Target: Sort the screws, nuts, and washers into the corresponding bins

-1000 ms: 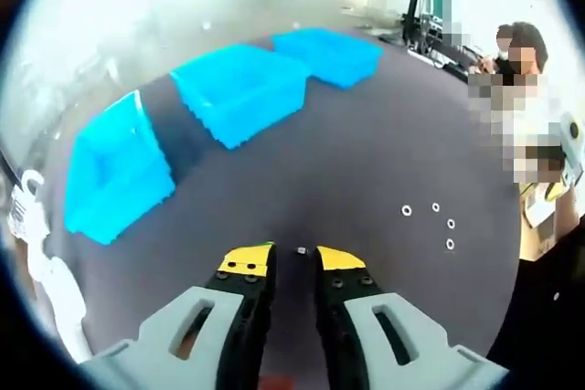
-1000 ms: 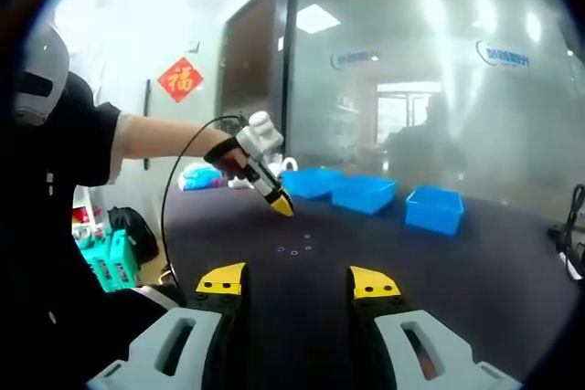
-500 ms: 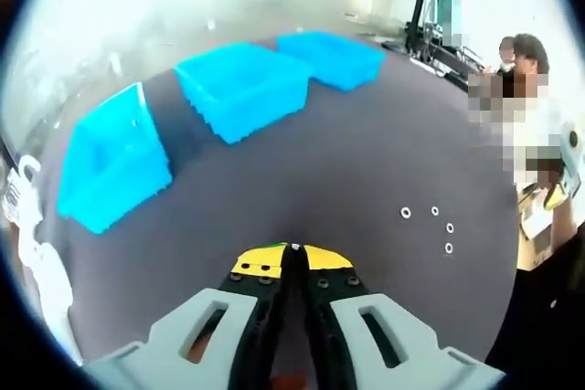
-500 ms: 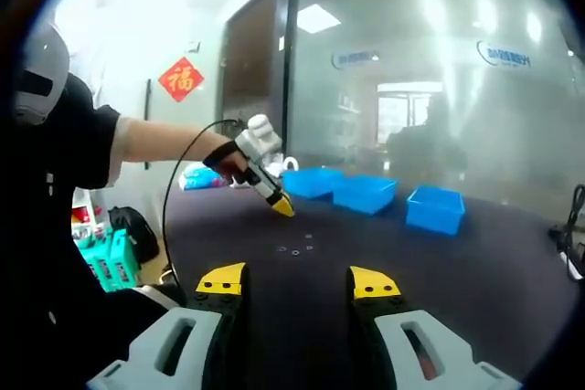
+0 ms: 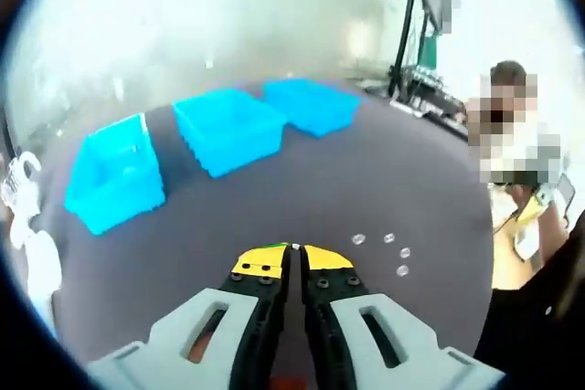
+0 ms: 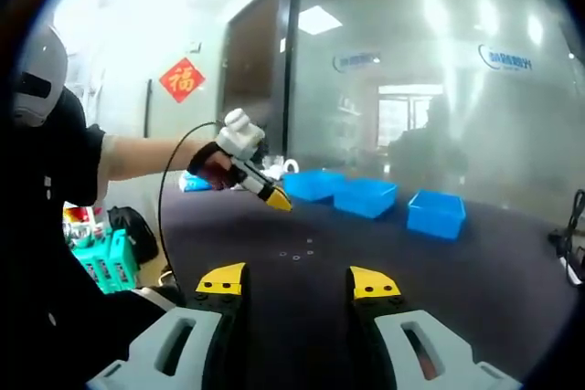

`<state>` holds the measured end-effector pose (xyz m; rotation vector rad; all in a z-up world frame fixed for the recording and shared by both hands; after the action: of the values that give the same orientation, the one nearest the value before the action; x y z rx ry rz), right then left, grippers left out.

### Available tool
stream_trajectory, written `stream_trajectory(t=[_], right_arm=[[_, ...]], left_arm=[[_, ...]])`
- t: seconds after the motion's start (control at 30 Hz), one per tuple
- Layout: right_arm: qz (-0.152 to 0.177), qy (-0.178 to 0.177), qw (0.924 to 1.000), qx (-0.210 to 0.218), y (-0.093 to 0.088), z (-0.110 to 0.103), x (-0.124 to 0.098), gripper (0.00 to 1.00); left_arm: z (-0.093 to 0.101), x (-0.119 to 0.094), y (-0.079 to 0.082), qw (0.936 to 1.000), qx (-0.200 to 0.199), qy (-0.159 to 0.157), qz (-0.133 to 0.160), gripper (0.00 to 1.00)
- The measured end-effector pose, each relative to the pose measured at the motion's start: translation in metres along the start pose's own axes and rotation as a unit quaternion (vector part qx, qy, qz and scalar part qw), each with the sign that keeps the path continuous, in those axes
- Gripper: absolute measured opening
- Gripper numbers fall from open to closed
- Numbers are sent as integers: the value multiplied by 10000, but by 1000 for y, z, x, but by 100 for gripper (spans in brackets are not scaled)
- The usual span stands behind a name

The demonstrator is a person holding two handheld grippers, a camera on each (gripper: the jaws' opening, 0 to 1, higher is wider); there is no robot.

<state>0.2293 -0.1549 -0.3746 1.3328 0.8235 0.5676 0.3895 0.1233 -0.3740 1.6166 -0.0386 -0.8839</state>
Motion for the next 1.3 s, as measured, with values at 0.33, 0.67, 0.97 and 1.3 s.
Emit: stream_trajectory(t=[0.33, 0.67, 0.97, 1.3], right_arm=[[96, -77, 9999, -84, 8, 1, 0, 38], [231, -177, 9995, -94, 13, 2, -1, 38], [239, -113, 9996, -74, 12, 0, 3, 38], [227, -145, 9996, -23, 9, 2, 1, 38]], left_arm=[[6, -24, 15, 9862, -283, 713, 1467, 5], [-3, -47, 21, 9598, -687, 1445, 2305, 5], [-41, -45, 49, 9459, -636, 1797, 2627, 5], [-95, -13, 81, 9445, -646, 2067, 2472, 5]])
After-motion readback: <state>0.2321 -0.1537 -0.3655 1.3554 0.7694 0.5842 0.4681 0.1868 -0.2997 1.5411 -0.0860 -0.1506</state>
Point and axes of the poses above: the point that each gripper's makers call its tool centre point, and the gripper's own axes: x roughly forward along the fingers, z roughly to its right, y roughly out of its top, the point moved 8 cm from there along -x, roughly backward along the fingers, and after that the axes turned 9 degrees about y, right-handed, at the moved point
